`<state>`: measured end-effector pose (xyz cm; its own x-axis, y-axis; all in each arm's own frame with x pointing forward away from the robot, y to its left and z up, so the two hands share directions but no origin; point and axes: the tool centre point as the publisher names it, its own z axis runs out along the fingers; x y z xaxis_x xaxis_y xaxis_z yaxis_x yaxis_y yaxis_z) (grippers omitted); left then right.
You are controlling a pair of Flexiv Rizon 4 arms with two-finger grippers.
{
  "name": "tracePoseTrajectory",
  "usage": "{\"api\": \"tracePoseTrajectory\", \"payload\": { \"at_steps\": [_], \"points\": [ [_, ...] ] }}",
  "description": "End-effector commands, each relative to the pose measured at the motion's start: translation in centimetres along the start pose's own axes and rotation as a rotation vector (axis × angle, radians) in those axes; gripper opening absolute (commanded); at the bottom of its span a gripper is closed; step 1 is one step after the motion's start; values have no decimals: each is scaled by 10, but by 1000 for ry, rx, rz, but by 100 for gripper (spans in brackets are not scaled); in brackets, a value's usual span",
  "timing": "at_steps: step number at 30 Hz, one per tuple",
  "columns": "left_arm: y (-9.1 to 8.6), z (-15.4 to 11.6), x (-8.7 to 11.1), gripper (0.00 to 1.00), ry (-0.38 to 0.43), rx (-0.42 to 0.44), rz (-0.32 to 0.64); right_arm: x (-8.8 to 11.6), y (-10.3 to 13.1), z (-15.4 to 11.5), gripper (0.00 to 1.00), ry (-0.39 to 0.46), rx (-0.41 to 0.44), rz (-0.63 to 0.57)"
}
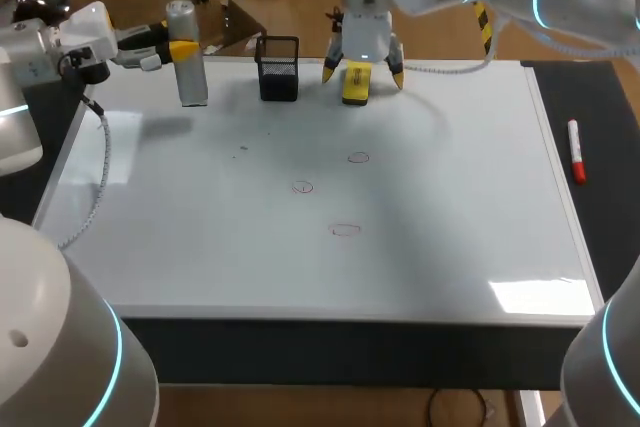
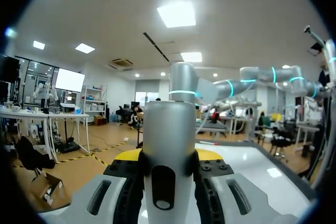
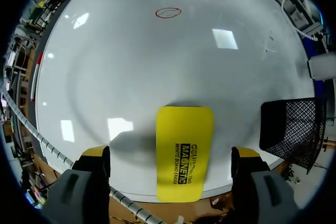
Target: Pick up the inspection probe, press it on each red-marked spot on the whiteboard one by one, put down the probe, pick up the eraser, and wipe off all the red marks.
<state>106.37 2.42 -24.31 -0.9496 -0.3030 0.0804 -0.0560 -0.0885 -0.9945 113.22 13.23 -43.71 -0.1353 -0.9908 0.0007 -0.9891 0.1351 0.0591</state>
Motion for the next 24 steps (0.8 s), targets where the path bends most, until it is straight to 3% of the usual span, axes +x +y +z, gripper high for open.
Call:
{"api": "tracePoseTrajectory", "payload": {
  "at_steps": [1,3,4,5,15,24],
  "points": [
    [-1,0,0,0,-1,1,2,-4,-6,-1,34,25,-8,2],
    [-1,0,0,0,-1,1,2,-3,-6,-2,26,27,-8,4],
    [-1,0,0,0,-1,1,2,-2,-6,-2,10,30,-9,9],
    [-1,0,0,0,-1,1,2,-2,-6,-2,0,30,-10,11],
    [-1,0,0,0,-1,1,2,9,2,-12,0,27,5,50],
    [-1,0,0,0,-1,1,2,44,6,-36,0,37,39,119]
  ]
}}
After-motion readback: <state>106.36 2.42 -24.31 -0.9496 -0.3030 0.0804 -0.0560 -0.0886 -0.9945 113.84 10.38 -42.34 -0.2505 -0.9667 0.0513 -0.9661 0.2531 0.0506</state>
